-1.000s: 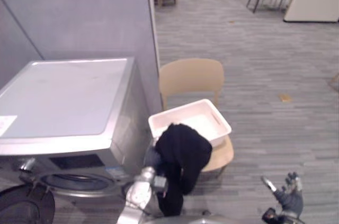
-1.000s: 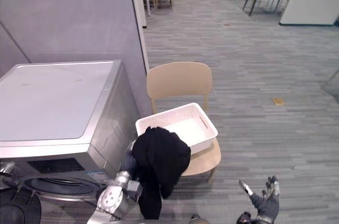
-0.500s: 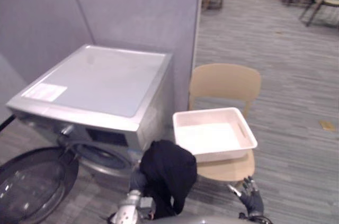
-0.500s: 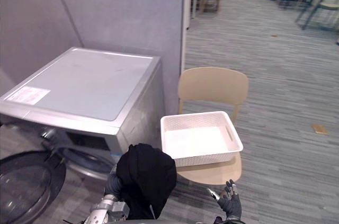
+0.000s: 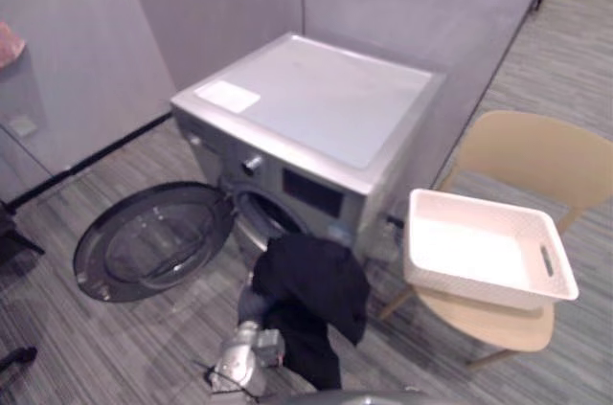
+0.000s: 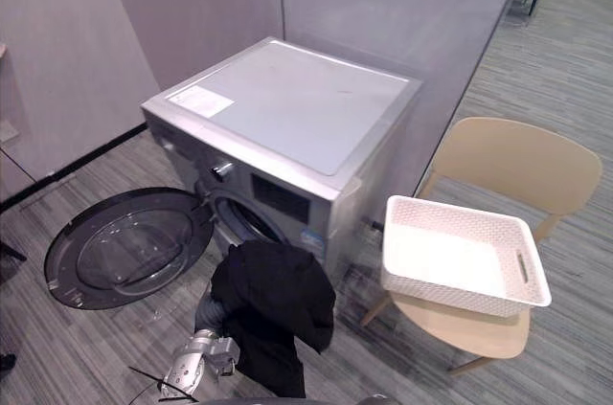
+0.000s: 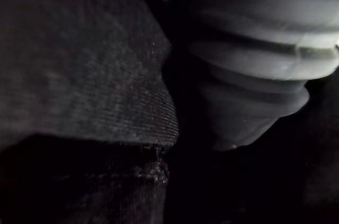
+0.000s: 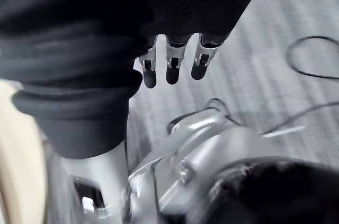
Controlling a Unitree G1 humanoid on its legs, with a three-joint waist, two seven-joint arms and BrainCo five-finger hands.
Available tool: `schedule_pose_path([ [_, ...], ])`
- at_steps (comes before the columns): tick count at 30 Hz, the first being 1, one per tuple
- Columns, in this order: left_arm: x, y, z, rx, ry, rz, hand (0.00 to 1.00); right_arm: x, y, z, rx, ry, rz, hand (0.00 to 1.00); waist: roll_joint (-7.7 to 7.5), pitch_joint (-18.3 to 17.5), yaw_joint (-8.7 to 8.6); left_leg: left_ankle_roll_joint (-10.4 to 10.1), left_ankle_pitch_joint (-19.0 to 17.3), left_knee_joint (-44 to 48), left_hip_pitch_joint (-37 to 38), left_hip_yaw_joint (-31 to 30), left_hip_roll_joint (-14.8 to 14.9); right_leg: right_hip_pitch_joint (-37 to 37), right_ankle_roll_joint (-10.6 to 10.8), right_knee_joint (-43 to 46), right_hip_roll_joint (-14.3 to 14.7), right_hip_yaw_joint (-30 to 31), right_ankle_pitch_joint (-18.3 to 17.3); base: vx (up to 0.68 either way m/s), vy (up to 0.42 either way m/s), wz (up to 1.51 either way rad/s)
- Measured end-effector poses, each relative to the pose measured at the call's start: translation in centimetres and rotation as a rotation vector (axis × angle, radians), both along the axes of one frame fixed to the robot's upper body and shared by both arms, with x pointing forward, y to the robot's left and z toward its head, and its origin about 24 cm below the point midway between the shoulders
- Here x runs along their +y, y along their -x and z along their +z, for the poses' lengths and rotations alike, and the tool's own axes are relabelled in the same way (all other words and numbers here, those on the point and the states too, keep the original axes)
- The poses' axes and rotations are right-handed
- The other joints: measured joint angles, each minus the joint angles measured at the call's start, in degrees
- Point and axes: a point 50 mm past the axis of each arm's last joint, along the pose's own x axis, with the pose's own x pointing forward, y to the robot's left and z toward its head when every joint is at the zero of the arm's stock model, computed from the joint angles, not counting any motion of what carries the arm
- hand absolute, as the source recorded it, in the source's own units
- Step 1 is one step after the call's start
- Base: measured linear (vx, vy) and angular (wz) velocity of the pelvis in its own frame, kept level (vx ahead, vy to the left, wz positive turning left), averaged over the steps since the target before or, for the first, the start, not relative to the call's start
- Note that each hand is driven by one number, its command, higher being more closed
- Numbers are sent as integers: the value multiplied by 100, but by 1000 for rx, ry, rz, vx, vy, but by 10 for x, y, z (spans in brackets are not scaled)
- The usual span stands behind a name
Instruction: Pick up the laundry basket with both hands and put the clothes into the washing machine.
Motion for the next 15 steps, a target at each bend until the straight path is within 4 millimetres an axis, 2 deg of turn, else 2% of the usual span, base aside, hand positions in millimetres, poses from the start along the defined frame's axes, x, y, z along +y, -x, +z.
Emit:
schedule_pose_path([
  [1, 8, 2, -5, 30, -35, -17, 100, 1, 0, -1, 7, -9, -4, 0, -34, -19, 9, 9, -10, 40, 11, -2, -75, 143, -56, -192, 141, -81, 67, 0, 290, 18],
  [3, 15, 0, -3, 20, -68, -30, 100, 0, -9, -1, -15, -5, 2, 0, -14, -28, 38, 61, -42, 72, -71, -1, -222, 210, -268, -457, 151, -186, 321, -23, 197, 7],
  [4, 16, -3, -2, 12, -72, -30, 100, -2, -12, -1, -21, -4, 4, 0, 6, -29, 58, 124, -84, 85, -155, 1, -250, 188, -247, -496, 126, -224, 413, -86, 148, 12],
  [5, 16, -8, 1, -8, -76, -34, 100, -4, -18, 0, -29, -2, 26, 0, 14, -25, 109, 158, -127, 233, -301, -23, -302, 130, -130, -522, 59, -257, 504, -138, 160, 8],
  [6, 15, -11, 3, -19, -74, -35, 100, -5, -21, 0, -32, 3, 47, 0, 23, -19, 189, 180, -200, 372, -460, -57, -310, 104, -110, -536, 44, -270, 517, -158, 95, 11],
  [7, 13, -11, 3, -20, -65, -37, 100, -6, -26, 1, -40, 12, 64, 0, 37, -29, 194, 180, -265, 486, -544, -95, -315, 113, -118, -524, 10, -357, 508, -168, 84, 17],
  [9, 7, -11, 3, -19, -51, -31, 100, -11, -39, 4, -83, 42, 69, 0, 114, 15, 214, 268, -316, 544, -608, -182, -442, 124, -368, -333, -139, -430, 362, -101, 45, 33],
  [10, 2, -11, 3, -18, -40, -32, 100, -12, -45, 6, -107, 52, 71, 0, 143, 39, 212, 284, -322, 547, -607, -238, -487, 130, -574, -192, -197, -414, 304, -71, 58, 57],
  [11, -7, -9, 2, -12, -21, -40, 100, -14, -55, 10, -154, 71, 77, 0, 199, 58, 191, 366, -294, 517, -575, -413, -576, 113, -1076, 136, -261, -206, 345, -70, 103, 75],
  [12, -12, -7, 2, -10, -15, -54, 100, -13, -62, 13, -184, 82, 90, 0, 221, 57, 188, 466, -228, 391, -461, -538, -664, 60, -1290, 466, -305, 291, 496, -66, 124, 95],
  [13, -20, -6, 3, -16, 2, -67, 100, -13, -68, 17, -223, 99, 92, 0, 214, 53, 184, 533, -120, 183, -325, -690, -731, -150, -1337, 1028, -236, 1037, 428, -37, 81, 78],
  [14, -18, -7, 3, -21, -2, -63, 100, -11, -68, 17, -240, 96, 81, 0, 302, 66, 170, 538, -92, 127, -309, -825, -735, -290, -1078, 1360, -58, 1415, 58, -32, -26, 83],
  [15, -14, -9, 5, -34, -17, -44, 100, 0, -75, 19, -284, 77, 75, 0, 62, 57, 143, 534, 8, 8, -327, -989, -765, -468, -770, 1858, 455, 1905, -798, -19, -152, 76],
])
